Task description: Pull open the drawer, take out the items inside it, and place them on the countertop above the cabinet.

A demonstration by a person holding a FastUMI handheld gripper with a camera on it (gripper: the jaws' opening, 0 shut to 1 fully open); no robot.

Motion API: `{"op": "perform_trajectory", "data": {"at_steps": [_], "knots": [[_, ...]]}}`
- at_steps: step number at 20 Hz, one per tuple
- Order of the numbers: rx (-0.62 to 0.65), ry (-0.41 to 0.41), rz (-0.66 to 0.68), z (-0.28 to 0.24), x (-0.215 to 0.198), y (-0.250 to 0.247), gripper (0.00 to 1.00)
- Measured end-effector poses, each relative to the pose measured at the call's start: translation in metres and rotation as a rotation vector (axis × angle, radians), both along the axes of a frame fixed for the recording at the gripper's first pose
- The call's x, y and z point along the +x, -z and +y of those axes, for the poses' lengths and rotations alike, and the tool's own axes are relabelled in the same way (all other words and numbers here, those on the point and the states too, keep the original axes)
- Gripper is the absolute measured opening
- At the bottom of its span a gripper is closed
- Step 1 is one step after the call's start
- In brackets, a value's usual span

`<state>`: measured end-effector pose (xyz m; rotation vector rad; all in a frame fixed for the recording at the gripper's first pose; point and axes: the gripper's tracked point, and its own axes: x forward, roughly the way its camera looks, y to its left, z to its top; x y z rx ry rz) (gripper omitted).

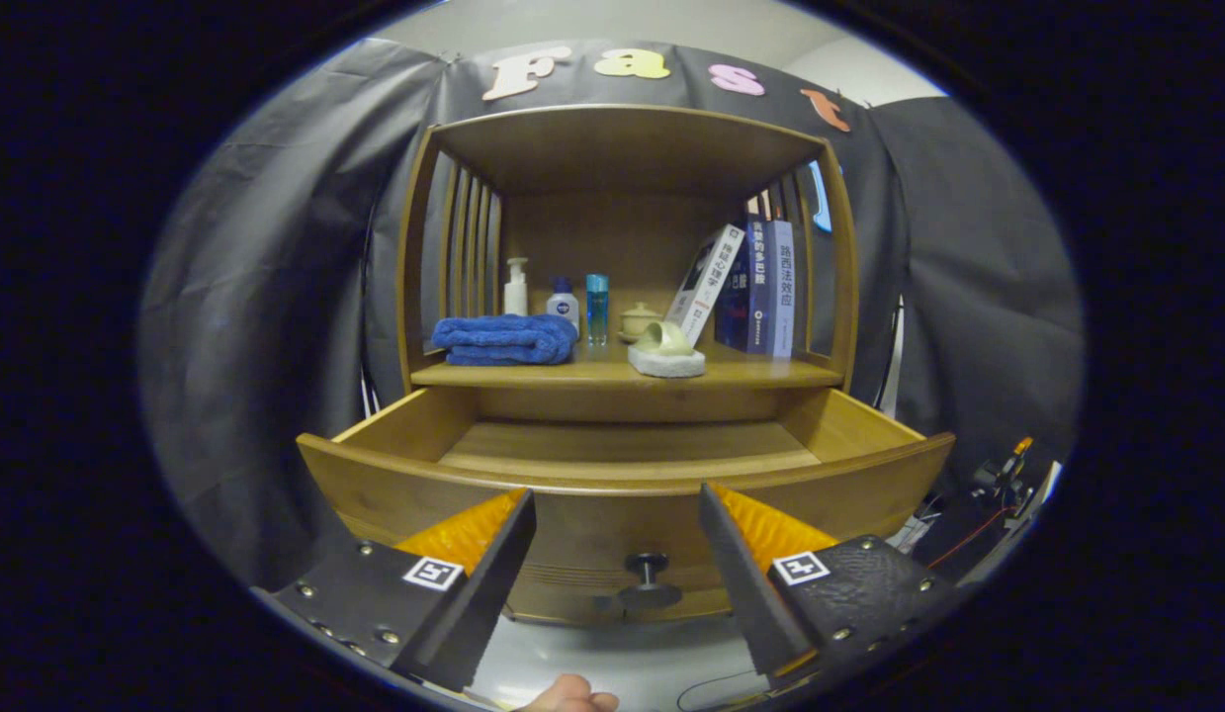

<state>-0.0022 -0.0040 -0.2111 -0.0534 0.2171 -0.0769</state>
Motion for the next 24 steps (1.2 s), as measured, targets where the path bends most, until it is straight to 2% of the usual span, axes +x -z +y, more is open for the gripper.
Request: {"op": "perform_trajectory", "data": {"at_steps": [9, 24], "knots": [[-0.006, -0.002, 0.027, -0.011, 0.011, 0.008, 0.96], [-0.014, 0.015, 0.041, -0.008, 0.112, 0.006, 0.98]]}}
